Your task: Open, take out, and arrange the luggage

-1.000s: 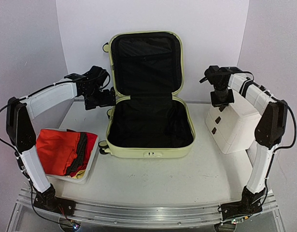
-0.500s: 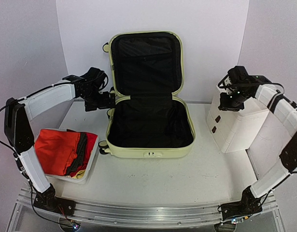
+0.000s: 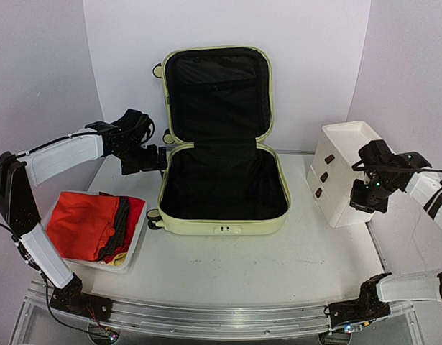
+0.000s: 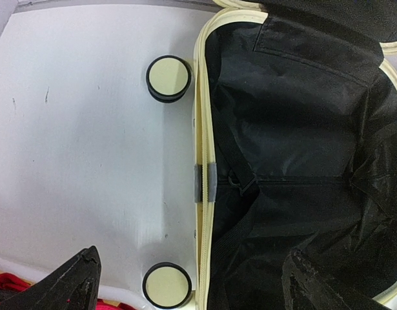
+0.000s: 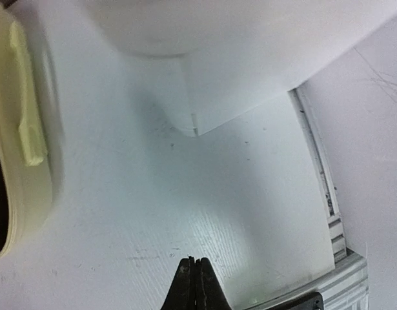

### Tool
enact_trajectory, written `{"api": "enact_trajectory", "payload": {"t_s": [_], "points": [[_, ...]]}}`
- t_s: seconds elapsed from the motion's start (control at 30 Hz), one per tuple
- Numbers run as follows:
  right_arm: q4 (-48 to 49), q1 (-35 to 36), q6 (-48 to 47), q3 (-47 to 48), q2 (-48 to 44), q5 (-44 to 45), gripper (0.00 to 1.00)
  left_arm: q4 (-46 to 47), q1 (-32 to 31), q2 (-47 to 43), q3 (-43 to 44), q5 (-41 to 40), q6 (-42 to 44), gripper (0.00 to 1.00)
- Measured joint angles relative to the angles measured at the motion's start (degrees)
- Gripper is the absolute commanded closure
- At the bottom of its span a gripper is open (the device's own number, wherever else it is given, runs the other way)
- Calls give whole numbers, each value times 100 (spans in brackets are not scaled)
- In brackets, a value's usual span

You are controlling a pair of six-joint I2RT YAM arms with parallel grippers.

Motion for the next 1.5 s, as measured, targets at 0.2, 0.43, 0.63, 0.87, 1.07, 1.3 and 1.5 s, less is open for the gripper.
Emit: {"api": "enact_trajectory", "payload": {"t_s": [0.2, 0.43, 0.63, 0.87, 1.07, 1.3, 1.5], "points": [[-378, -192, 940, 138, 654, 970, 100, 44, 0, 0, -236, -35, -229, 1], [61, -1303, 1569, 127, 1307, 973, 100, 57, 122, -79, -570, -101, -544, 1], [1246, -2068, 1412, 98, 1541, 374, 100, 42, 466, -444, -953, -107, -831, 1], [2503, -2124, 669, 863, 3016, -407, 100, 275, 785, -579, -1093, -33, -793, 1], [3652, -2096, 151, 1366, 3832, -1377, 86, 713, 916, -599, -1224, -55, -426, 0], [5351, -2070, -597, 151, 3257, -1648, 19, 1853, 922, -918, -1843, -553, 492, 1], [7274, -2020, -1882, -2002, 1998, -1556, 7, 3014, 931, -1576, -2898, -597, 2000, 0]]}}
